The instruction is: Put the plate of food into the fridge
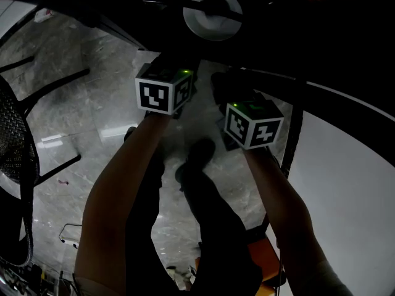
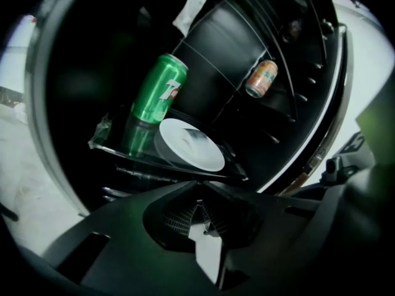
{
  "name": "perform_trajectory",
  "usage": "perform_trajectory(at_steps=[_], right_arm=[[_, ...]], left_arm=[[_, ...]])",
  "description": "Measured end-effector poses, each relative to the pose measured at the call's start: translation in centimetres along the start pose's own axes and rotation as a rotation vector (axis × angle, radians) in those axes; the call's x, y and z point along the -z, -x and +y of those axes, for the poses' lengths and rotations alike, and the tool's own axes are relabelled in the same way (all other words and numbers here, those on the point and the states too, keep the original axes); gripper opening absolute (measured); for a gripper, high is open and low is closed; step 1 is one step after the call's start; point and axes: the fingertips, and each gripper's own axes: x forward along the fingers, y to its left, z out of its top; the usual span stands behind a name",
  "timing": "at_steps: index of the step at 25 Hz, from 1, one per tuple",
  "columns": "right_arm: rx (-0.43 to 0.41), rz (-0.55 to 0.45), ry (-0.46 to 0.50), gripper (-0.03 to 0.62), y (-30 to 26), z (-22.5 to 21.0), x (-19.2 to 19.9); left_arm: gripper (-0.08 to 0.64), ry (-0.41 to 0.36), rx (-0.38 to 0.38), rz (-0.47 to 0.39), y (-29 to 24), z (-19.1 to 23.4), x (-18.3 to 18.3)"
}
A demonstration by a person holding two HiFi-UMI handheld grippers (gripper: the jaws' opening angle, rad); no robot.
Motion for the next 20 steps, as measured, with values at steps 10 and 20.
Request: perform_trajectory(at_steps=[10, 20], right_arm=[[-0.014, 0.031, -0.007, 0.031, 0.9, 2.9, 0.4], [-0.039, 0.077, 0.029, 0.031, 2.3, 7.2, -1.3]], left_arm=[[0.011, -0.061, -0.004, 0.080, 4.9, -0.5, 1.7], [0.011, -0.079, -0.001, 0.090, 10.9, -0.9, 0.0]])
